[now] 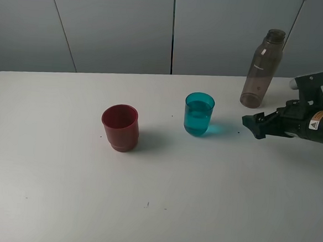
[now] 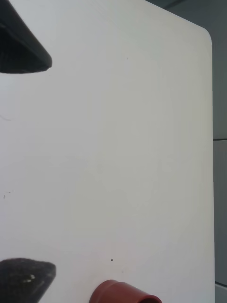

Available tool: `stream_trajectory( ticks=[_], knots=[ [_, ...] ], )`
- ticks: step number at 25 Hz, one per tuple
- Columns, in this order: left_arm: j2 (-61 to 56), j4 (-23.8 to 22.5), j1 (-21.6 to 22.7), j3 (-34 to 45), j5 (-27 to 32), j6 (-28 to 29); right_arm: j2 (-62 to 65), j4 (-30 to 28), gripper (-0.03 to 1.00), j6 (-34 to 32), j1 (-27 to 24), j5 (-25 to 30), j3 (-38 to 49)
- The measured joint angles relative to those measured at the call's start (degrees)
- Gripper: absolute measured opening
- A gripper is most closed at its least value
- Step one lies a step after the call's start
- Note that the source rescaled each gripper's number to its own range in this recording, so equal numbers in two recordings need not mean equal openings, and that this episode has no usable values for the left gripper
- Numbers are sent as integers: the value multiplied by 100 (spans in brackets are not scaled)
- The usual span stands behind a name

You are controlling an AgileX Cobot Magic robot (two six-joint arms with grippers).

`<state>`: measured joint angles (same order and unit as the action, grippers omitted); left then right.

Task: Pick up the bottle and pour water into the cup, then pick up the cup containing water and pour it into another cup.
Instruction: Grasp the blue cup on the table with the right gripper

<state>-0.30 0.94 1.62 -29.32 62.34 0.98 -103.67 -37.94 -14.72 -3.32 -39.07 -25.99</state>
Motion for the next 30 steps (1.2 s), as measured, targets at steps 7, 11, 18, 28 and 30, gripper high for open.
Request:
stream_trajectory(
  ticks=[7,11,18,28,30],
  knots=[
    [0,0,0,0,0,0,-68,-1116,99,-24,40,-478,196],
    [0,0,0,0,0,-23,-425,-1123,99,160,93,-855,196],
    [0,0,0,0,0,-23,-1236,-764,99,727,584,-1463,-118],
    [0,0,0,0,0,-23,-2000,-357,99,942,1044,-1916,-800],
    [0,0,0,0,0,-23,-2045,-299,99,962,1070,-1967,-882]
  ],
)
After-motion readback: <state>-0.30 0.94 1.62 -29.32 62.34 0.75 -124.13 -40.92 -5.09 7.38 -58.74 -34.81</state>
